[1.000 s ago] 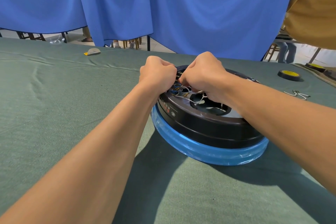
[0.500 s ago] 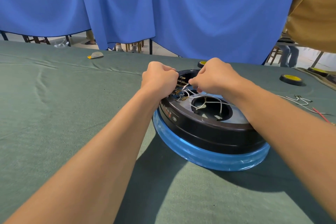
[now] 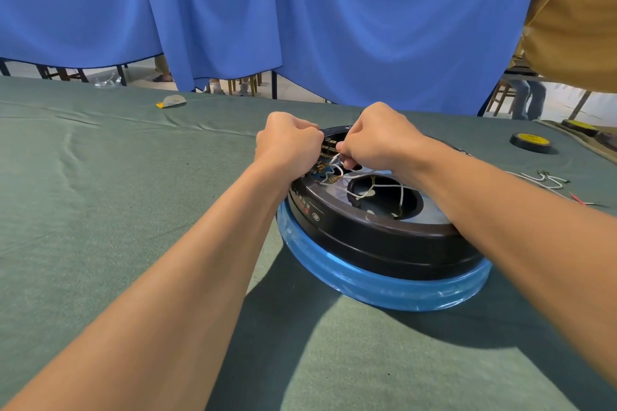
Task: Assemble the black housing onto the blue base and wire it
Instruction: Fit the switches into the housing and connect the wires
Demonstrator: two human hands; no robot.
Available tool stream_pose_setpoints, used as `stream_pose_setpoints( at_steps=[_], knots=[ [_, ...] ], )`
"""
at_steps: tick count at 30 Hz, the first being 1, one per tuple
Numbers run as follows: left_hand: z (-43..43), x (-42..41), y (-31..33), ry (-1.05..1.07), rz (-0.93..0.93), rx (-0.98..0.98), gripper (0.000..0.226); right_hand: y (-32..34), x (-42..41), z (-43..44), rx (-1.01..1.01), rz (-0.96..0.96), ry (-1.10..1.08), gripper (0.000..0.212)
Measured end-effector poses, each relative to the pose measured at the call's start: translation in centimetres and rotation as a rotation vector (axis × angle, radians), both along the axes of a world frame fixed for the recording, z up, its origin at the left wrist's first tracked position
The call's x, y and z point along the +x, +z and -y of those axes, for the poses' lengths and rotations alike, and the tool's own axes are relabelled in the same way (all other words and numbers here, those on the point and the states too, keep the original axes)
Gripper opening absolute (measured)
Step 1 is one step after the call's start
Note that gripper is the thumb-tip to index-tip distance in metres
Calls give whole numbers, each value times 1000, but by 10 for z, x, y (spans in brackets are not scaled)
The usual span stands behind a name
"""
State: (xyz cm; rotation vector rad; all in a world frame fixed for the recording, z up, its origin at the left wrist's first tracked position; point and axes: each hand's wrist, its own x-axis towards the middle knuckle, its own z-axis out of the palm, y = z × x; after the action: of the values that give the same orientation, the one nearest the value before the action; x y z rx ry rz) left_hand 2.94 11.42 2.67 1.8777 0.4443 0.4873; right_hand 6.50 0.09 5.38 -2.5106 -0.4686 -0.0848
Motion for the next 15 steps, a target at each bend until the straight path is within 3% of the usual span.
stream_pose_setpoints(
  at_steps=[3, 6, 10, 15],
  knots=[
    [-1, 0, 0, -2, 7, -6, 23, 1, -2, 4, -10, 2, -18, 17],
    [-1, 0, -1, -9, 12, -26, 22, 1, -8, 9, 3, 193, -6, 13],
    [-2, 1, 0, -20, 3, -34, 23, 0, -21, 13, -28, 133, 240, 22],
    [-3, 1, -1, -31, 15, -29, 24, -4, -18, 12, -74, 147, 291, 10]
  ],
)
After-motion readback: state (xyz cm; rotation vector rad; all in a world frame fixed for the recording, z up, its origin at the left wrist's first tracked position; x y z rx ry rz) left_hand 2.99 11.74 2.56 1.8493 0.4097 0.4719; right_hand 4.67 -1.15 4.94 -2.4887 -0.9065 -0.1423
